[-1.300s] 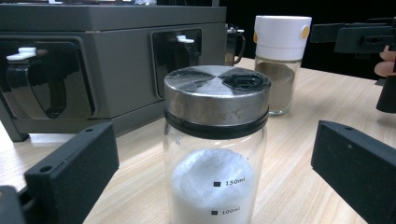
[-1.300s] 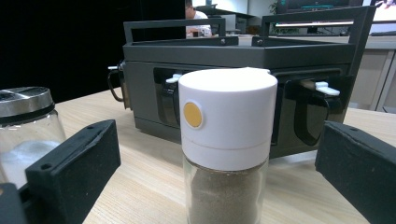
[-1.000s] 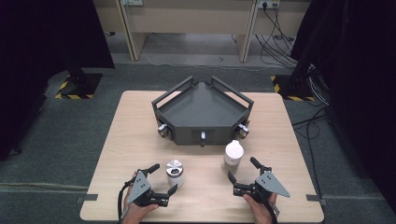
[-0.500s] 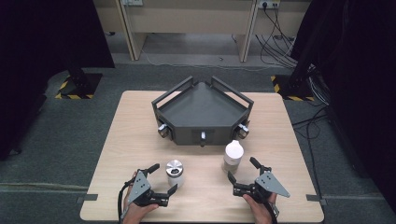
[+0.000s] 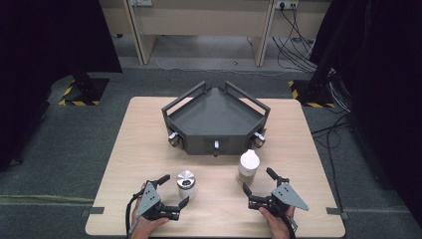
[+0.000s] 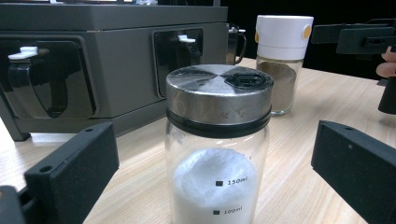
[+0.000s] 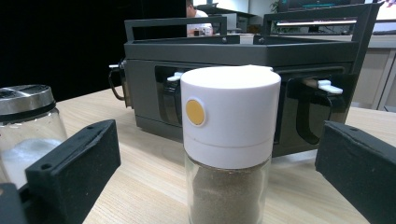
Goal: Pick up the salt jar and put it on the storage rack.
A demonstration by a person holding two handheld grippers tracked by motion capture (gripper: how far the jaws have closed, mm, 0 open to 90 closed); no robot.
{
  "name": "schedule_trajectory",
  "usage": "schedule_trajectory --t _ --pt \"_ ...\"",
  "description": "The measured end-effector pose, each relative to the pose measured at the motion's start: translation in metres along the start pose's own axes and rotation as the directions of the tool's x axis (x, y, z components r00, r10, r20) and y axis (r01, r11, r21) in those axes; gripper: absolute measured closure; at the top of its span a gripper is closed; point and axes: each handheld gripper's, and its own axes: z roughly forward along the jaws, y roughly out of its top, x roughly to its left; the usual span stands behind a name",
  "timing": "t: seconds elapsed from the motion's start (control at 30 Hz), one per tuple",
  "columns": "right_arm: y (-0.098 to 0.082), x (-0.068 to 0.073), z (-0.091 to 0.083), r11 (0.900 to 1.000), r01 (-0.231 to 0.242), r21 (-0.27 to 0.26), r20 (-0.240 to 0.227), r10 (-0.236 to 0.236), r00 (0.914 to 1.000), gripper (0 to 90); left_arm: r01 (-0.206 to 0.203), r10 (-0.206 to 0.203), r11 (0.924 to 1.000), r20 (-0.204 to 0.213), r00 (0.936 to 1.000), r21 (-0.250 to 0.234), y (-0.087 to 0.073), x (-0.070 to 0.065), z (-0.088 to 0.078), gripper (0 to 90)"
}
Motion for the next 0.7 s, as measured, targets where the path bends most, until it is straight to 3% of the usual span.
schedule_trajectory --t 0.7 --pt "-0.0011 0.0006 0.0003 1.0 -0.003 -0.002 0.0 0.003 1.0 0.4 0.001 -0.001 0.9999 -0.006 1.0 0.011 -0.0002 -0.0008 0.0026 0.2"
